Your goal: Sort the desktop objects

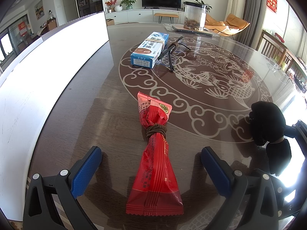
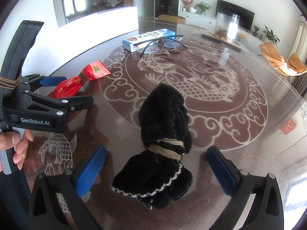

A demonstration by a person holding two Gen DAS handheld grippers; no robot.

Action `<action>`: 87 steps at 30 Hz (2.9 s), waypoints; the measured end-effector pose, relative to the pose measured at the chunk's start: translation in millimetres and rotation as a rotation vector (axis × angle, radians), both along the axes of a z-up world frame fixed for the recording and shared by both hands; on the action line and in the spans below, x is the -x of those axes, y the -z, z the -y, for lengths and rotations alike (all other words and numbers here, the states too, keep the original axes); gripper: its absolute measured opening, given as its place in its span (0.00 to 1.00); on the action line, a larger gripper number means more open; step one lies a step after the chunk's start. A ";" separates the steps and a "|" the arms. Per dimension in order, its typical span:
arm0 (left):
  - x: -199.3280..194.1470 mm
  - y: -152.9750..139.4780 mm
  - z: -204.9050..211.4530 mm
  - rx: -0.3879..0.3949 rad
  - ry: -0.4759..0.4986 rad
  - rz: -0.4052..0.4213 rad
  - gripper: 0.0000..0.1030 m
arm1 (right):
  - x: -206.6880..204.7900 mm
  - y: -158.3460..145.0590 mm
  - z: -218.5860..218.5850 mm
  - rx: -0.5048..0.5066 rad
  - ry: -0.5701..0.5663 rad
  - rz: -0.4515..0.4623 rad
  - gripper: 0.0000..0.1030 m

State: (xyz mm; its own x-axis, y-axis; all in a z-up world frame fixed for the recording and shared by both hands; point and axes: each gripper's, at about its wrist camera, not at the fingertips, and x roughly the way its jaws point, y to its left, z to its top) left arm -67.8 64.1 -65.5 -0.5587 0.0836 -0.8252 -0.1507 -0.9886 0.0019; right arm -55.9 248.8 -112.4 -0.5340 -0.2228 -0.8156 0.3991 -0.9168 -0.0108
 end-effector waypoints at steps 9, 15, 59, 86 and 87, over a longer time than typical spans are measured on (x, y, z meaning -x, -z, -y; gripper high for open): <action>0.4 0.2 0.1 0.000 0.000 -0.001 1.00 | 0.1 0.1 -0.2 0.000 0.000 0.000 1.00; -0.4 0.4 0.7 -0.002 0.001 -0.001 1.00 | 0.0 0.0 -0.2 0.000 0.000 0.000 1.00; -22.2 -168.8 226.4 -0.175 -0.139 -0.131 0.18 | 30.6 -91.1 32.5 0.064 -0.074 0.107 0.32; 12.7 -103.0 369.4 -0.076 -0.508 0.015 0.86 | 59.0 -120.2 367.1 0.239 -0.571 0.097 0.77; 9.6 -105.7 366.9 -0.084 -0.512 0.006 0.86 | 60.7 -125.3 353.3 0.258 -0.550 0.074 0.79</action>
